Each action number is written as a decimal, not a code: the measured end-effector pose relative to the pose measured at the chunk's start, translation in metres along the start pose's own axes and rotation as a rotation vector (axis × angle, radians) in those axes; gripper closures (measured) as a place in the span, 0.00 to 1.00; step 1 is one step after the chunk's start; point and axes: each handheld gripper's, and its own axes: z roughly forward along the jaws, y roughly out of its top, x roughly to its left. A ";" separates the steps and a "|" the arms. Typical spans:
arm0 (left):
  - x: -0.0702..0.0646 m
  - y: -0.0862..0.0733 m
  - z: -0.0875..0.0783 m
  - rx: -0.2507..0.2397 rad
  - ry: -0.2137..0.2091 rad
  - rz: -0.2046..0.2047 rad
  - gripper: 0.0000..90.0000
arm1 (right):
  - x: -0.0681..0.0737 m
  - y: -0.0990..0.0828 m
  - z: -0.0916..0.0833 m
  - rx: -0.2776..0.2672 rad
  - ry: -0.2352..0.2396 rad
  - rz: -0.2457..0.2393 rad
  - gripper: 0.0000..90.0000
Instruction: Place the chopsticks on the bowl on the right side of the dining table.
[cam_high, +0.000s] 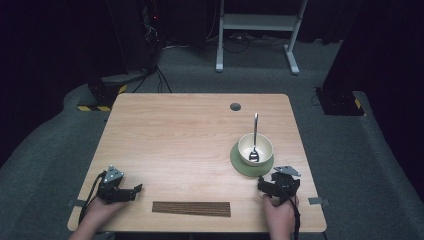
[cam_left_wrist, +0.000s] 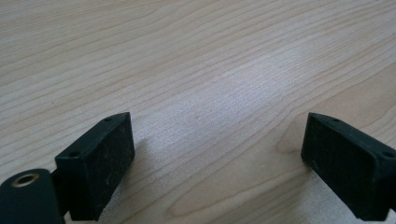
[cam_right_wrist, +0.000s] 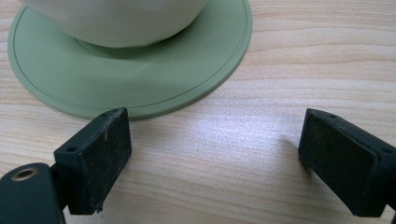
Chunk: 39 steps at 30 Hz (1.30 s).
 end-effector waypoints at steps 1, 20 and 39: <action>0.000 0.000 0.000 -0.001 0.001 0.001 0.11 | 0.000 0.000 0.000 0.000 0.001 -0.002 0.10; -0.004 0.001 0.001 0.001 0.032 -0.020 0.11 | -0.004 0.001 -0.003 -0.013 0.070 -0.061 0.14; -0.004 0.000 0.000 0.004 0.039 -0.028 0.10 | 0.030 0.005 -0.034 -0.190 0.129 -0.191 0.14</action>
